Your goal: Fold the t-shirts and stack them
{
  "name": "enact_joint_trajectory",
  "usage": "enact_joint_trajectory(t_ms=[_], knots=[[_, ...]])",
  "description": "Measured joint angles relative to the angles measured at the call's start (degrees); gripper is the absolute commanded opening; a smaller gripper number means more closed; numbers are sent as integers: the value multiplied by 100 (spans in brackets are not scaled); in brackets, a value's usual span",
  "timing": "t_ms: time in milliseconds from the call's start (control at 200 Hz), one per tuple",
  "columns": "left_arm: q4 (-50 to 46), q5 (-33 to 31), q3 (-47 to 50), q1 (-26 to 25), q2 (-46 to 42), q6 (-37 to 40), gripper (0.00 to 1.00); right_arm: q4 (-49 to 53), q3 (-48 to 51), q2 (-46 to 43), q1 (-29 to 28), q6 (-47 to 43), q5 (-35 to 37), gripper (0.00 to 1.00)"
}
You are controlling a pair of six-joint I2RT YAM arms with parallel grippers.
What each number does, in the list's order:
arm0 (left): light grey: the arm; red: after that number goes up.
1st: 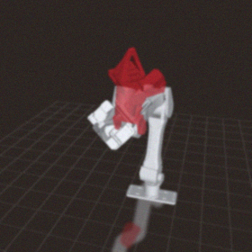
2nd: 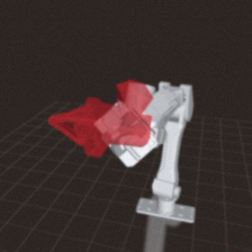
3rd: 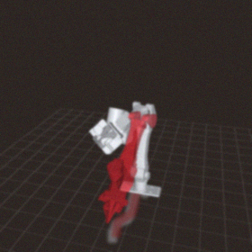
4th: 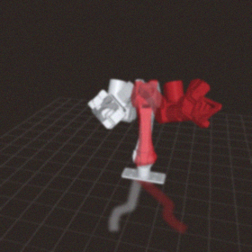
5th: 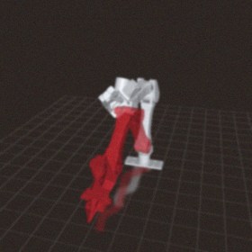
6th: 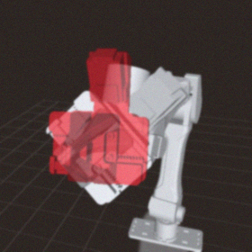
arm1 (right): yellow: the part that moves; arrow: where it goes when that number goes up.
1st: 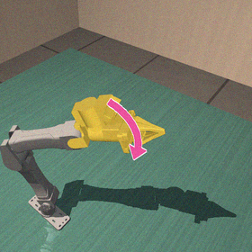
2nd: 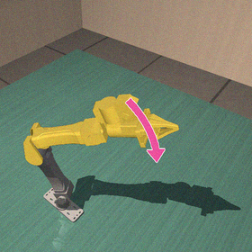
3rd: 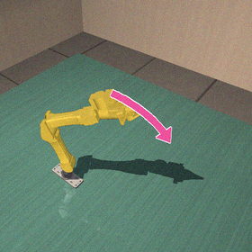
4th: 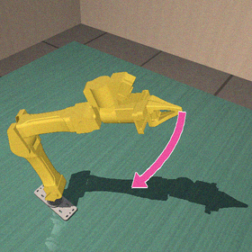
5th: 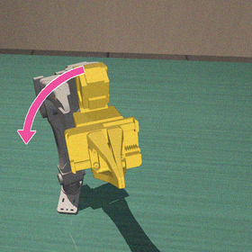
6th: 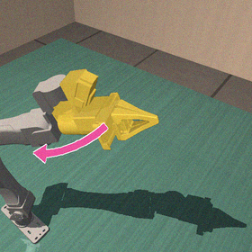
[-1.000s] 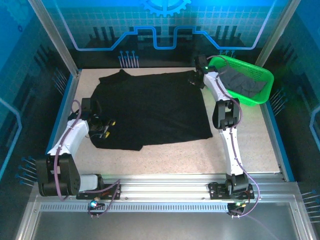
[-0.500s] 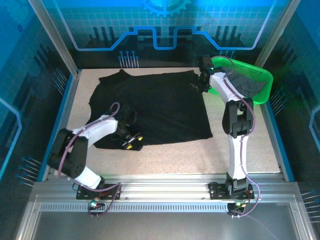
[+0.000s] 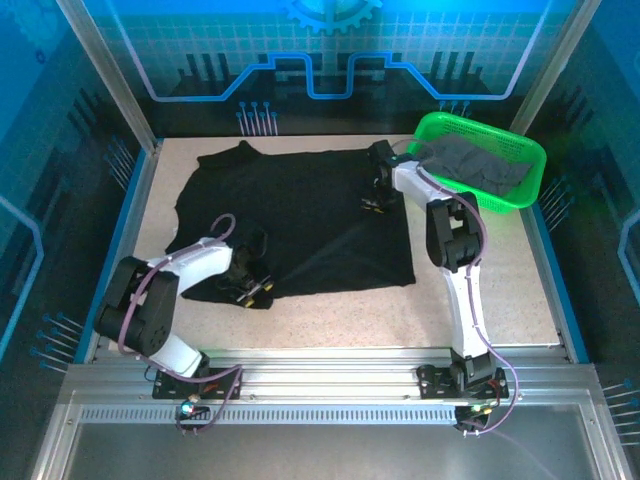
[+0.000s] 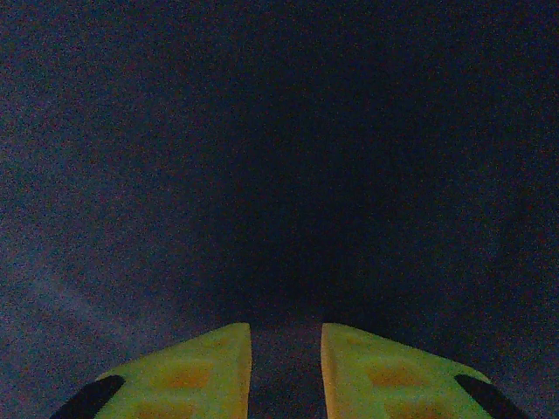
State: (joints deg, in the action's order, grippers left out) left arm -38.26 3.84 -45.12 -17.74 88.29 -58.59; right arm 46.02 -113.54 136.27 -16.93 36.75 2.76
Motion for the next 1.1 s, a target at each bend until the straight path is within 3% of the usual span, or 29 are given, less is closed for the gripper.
enact_joint_trajectory(t_ms=[230,505,690,885,1100], knots=[[44,76,365,501,-431,63,50,579,-1029,533,210,-157,107,30],[-98,101,50,433,-328,214,55,549,-785,299,284,-608,-44,39],[-328,39,-728,125,-295,289,56,201,765,-1259,446,-560,-142,50],[-348,94,-973,-98,-295,304,56,-612,3318,-3359,1311,-356,-1224,56],[-299,205,-870,-129,-197,304,56,-911,5274,-3654,1506,-358,-2328,56]])
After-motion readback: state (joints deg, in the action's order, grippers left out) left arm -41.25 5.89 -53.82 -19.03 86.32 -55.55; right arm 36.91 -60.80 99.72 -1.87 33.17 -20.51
